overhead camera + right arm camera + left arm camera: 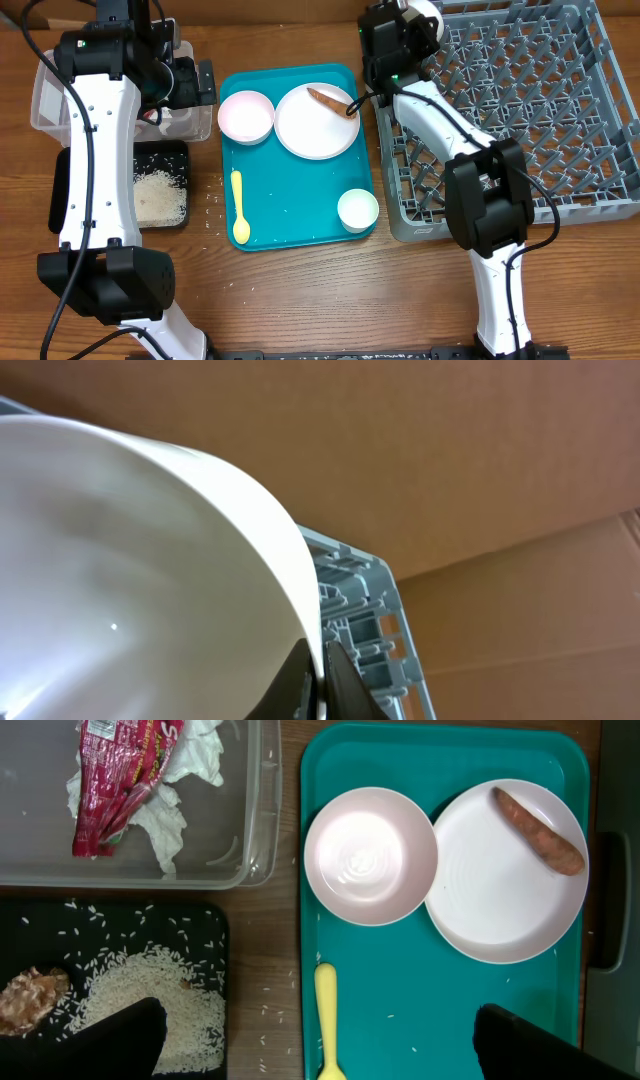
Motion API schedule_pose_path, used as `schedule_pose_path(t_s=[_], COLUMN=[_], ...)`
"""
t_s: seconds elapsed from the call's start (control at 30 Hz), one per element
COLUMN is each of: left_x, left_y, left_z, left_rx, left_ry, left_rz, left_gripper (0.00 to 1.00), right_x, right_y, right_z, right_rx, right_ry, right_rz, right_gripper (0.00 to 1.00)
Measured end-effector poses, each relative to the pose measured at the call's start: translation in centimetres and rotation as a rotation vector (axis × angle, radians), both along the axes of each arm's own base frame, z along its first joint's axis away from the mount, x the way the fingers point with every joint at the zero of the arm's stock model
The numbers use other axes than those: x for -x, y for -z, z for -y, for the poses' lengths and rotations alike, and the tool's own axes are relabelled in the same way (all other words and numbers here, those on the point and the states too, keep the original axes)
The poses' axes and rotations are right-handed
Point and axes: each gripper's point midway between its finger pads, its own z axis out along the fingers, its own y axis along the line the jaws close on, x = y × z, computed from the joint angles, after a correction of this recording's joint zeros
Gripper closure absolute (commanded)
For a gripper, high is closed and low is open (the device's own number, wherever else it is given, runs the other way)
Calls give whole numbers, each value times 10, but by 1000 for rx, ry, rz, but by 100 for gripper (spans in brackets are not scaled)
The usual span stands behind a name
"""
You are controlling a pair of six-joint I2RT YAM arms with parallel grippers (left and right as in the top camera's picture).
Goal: Sort waste into correct bins and load items into the dishwasher
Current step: 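Lift the white bowl with the right gripper and place it in the rack, then reach the right gripper back toward the pink bowl on the tray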
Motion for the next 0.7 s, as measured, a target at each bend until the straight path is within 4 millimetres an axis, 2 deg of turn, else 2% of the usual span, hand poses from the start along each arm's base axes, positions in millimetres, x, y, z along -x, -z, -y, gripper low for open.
schedule_pose_path(t_s=[0.13,0.37,0.6,0.7], left_x=[0,0,0,0], left_y=[0,0,0,0], left_z=[0,0,0,0], left_rx=[0,0,0,0], left_ry=[0,0,0,0], left_rz=[0,0,0,0], left_gripper=[0,0,0,0], right_x=[7,18,28,30], right_y=[5,-1,-7,-9], right_z=[-10,-33,-42,-53], right_rx=[31,65,97,86], right_ry=[-3,3,31,18], right_rz=[-33,-13,3,17], right_gripper=[62,39,32,29])
